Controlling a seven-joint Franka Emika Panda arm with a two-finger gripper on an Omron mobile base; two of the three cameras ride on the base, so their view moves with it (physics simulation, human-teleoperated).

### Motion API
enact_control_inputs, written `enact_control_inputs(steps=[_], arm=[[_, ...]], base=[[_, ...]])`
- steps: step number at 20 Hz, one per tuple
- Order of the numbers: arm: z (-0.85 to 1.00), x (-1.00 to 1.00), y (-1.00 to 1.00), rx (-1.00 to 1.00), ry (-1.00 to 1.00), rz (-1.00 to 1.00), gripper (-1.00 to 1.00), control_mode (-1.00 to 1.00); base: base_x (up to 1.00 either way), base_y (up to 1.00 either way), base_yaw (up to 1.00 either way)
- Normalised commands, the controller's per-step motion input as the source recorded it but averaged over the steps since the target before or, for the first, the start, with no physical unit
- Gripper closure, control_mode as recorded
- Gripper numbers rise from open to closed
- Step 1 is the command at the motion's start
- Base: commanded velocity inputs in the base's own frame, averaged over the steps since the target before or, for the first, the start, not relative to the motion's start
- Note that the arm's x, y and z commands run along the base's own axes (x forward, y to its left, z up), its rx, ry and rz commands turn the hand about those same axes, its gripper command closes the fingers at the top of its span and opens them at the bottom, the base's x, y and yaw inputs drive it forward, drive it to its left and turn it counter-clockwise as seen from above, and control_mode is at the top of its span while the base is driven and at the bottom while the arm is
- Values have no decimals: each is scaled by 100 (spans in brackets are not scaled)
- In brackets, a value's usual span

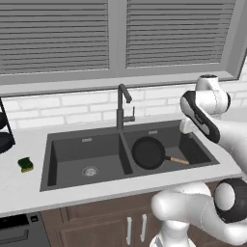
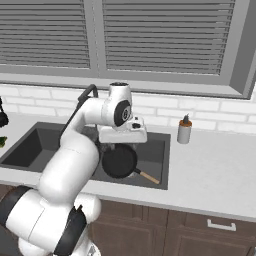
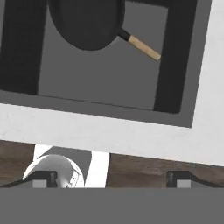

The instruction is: Pick the pan and sponge and place them into the sink. Then turn on the water.

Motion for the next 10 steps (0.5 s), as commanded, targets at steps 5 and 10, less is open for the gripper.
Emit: enact_control_inputs(steps=[5, 10], arm=[[21, -86, 40, 9, -11, -23, -100, -100], [35, -40, 81, -2, -20, -17, -100, -100]], base=[[0, 0, 0], [0, 0, 0]])
